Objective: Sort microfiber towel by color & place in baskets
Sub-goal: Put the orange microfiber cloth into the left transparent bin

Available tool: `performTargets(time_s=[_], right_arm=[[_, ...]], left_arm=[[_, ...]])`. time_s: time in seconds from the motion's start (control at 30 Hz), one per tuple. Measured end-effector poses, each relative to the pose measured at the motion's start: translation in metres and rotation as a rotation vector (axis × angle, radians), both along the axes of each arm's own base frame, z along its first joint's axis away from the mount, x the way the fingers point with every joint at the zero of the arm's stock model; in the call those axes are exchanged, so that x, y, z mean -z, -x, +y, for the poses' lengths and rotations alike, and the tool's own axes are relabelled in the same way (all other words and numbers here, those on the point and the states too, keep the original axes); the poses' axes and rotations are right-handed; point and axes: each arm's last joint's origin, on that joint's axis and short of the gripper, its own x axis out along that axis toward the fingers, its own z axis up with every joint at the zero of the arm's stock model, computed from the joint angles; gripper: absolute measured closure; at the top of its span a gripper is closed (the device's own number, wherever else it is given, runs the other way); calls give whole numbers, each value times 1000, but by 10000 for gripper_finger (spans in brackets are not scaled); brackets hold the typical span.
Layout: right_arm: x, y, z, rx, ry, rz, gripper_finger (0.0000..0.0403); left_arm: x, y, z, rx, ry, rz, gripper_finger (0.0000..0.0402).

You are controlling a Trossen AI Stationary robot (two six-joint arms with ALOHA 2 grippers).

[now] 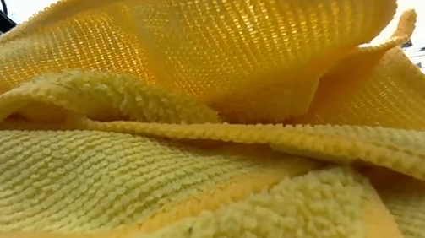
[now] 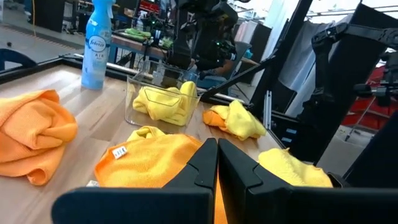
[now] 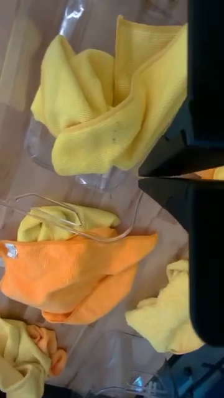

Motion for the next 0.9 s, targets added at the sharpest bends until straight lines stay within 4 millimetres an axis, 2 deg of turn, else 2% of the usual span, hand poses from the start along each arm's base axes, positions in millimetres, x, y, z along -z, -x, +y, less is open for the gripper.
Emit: performTargets(time_s=[0.3,0.67,0.8,0.9], right_arm=[[0,1,2,6,28,-13,400],[-1,0,0,24,68,-27,402],[-1,0,-1,43,97,-39,402],[-1,0,-1,44,99,-39,402]], left_arm=[[-4,0,1,-43,41,-44,394],[-4,0,2,-74,70,-34,285],[-9,1,2,-72,61,-47,271],[-22,3,3,-108,44,-20,271]])
